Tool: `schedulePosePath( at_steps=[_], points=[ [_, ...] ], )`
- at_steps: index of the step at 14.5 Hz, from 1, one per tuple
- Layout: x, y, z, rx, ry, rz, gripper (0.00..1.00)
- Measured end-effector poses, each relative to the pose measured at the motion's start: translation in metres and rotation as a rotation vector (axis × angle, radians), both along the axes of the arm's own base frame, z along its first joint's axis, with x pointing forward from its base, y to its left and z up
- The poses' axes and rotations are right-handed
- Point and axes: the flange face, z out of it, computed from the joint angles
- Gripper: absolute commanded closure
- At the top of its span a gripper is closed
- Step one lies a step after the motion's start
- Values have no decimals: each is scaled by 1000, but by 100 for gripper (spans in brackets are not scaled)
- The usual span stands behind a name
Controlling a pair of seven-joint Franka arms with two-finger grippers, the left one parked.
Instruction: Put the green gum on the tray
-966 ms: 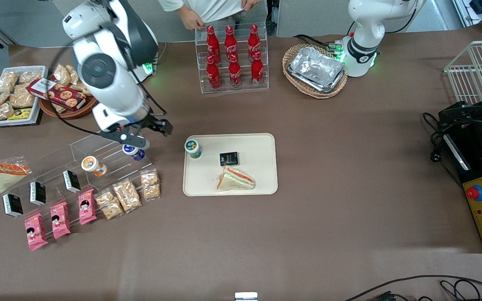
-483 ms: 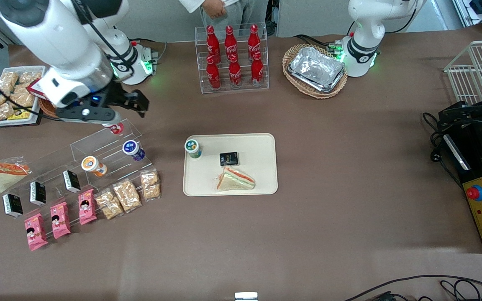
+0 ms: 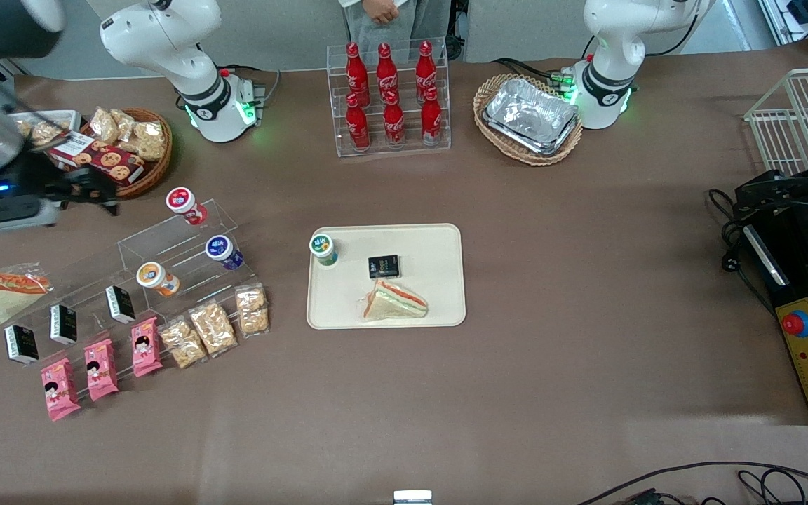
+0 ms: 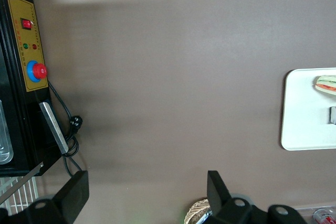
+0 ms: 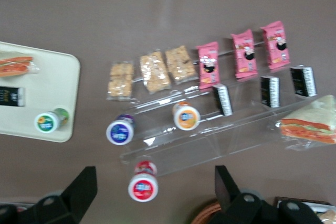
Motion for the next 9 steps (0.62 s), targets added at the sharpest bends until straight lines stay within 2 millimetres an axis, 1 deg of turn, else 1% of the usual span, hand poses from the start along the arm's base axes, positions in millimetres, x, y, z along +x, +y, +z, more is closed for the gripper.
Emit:
schedulePosePath(
  at_steps=[1, 2, 4, 6, 7, 9],
  points=[
    [1, -20, 0, 17, 1, -15, 0],
    [2, -35, -1, 52, 2, -37, 0],
    [1, -50, -1, 92, 0, -70, 0],
    [1, -54, -1, 91, 0, -96, 0],
    [2, -52, -1, 89, 0, -133, 0],
    [2, -38, -1, 84, 0, -213, 0]
  ],
)
